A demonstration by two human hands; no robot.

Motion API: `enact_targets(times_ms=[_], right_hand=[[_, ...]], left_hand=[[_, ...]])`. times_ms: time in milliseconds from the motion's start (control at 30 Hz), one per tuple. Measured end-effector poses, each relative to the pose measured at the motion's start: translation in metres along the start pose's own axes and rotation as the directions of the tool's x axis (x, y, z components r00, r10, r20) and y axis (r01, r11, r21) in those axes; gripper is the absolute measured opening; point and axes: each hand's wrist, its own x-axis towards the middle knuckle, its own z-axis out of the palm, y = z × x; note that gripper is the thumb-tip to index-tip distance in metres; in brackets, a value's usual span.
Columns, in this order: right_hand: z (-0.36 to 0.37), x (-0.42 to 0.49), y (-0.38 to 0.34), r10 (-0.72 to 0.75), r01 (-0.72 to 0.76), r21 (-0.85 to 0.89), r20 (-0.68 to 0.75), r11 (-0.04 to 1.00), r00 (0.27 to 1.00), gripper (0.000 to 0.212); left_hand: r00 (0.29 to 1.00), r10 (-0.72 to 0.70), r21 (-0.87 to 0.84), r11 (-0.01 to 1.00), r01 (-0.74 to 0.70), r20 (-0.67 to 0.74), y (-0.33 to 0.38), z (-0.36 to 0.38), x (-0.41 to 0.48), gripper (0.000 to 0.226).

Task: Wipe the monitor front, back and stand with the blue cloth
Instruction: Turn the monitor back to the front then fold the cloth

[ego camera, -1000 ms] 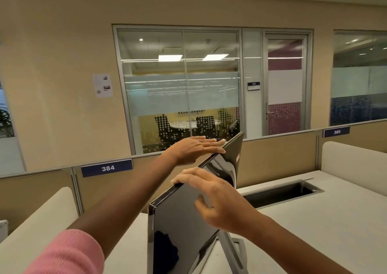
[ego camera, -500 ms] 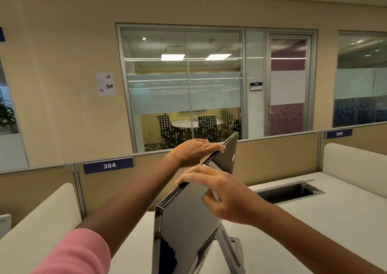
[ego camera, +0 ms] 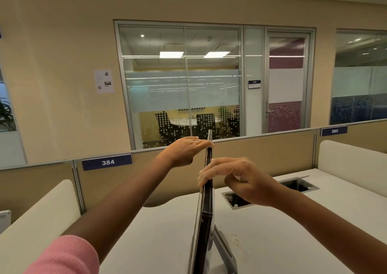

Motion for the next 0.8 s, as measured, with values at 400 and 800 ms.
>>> enact_targets(times_ms=[400, 800], right_hand=[[-0.004, -0.004, -0.001, -0.031, 0.030, -0.024, -0.025, 0.999, 0.999, 0.041], [0.003, -0.008, 0.005, -0.180, 0.190, -0.155, 0.079, 0.969, 0.981, 0.043]], left_hand=[[0.999, -0.045, -0.050, 0.998, 0.046, 0.021, 0.007, 0.002, 0.010, 0.061], [0.998, -0.055, -0.220, 0.974, 0.055, 0.004, -0.006, 0.025, 0.017, 0.045]])
